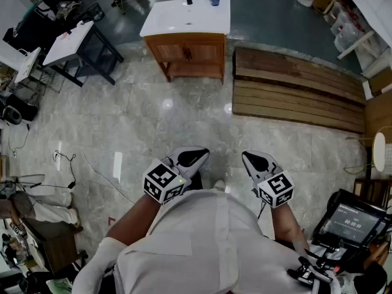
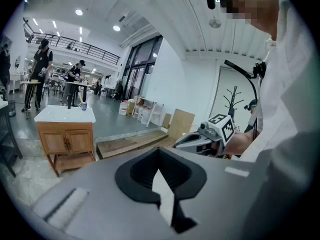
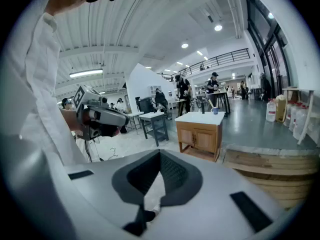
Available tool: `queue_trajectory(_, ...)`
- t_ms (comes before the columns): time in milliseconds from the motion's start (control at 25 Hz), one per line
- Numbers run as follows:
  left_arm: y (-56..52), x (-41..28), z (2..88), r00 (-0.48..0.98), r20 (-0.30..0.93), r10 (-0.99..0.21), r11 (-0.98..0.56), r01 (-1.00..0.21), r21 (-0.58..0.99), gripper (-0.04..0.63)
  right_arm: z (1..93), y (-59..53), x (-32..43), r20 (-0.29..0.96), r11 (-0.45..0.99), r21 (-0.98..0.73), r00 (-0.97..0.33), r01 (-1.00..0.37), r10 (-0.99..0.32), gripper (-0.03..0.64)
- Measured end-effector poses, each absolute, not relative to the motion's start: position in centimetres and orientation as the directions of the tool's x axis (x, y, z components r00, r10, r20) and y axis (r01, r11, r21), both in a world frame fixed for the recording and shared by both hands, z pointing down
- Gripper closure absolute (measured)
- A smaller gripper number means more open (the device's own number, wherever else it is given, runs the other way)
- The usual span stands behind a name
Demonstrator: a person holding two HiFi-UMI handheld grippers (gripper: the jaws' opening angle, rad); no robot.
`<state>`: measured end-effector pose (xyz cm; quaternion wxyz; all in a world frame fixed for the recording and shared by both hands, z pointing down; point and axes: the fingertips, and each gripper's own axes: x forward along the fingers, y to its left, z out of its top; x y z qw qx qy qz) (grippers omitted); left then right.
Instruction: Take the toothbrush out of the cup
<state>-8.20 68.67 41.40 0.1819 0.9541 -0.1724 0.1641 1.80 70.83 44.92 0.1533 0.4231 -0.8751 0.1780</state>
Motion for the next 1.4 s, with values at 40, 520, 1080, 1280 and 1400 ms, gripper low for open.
queue_trajectory(40, 67.0, -8.4, 41.3, 0.889, 0.366, -0.276, -0.877, -0.389, 0.283, 0.591, 44.9, 69.3, 1.6, 0.414, 0.578, -0.172, -0.591, -0.798, -0.692, 0.612)
queue_trajectory(520, 51.5, -14.1, 40.1, 0.916, 0.295, -0.271, -0.875, -0.362, 0.320, 0.589, 43.1, 53.0, -4.6, 0.403, 0.586, -0.170, -0.599, -0.792, -0.692, 0.611)
queue_trajectory(1080, 39.5, -17.9, 42.0, 0.913, 0.283, -0.292, -0.832, -0.389, 0.395, 0.589, 43.1, 41.1, -7.9, 0.441, 0.552, -0.150, -0.555, -0.820, -0.705, 0.582)
queue_trajectory(1280, 34.6, -15.6, 42.4, 0.890, 0.315, -0.331, -0.819, -0.436, 0.372, 0.589, 44.3, 35.9, -5.1, 0.445, 0.573, -0.186, -0.589, -0.798, -0.675, 0.611)
queue_trajectory(1400, 30.8, -14.0, 42.2, 0.863, 0.353, -0.361, -0.806, -0.479, 0.348, 0.591, 44.1, 31.5, -3.5, 0.424, 0.603, -0.187, -0.618, -0.775, -0.662, 0.611)
